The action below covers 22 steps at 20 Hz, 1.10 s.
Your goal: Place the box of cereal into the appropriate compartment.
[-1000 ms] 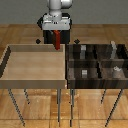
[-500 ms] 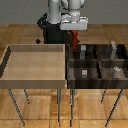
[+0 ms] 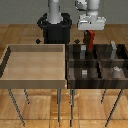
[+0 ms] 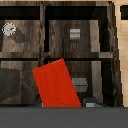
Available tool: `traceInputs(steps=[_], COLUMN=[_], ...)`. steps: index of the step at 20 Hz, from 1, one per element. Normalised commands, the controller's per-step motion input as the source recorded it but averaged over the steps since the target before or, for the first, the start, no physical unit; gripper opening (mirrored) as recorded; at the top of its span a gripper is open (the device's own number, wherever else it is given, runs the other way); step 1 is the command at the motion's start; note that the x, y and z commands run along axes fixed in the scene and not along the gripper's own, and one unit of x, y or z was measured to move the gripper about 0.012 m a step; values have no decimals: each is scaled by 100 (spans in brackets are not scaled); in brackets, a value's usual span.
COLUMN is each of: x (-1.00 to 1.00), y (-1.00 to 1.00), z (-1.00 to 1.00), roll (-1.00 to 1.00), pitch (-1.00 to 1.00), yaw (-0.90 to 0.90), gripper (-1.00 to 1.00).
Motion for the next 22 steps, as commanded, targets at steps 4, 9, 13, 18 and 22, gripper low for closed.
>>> traceInputs(steps=[4, 9, 13, 18, 22], x=[0, 0, 0, 0, 0], y=[100, 100, 100, 80, 0], z=[0, 0, 0, -20, -100], roll=[0, 0, 0, 0, 0], pitch=[0, 0, 0, 0, 0], yaw=[0, 0, 0, 0, 0], gripper=[-100, -100, -100, -100, -100])
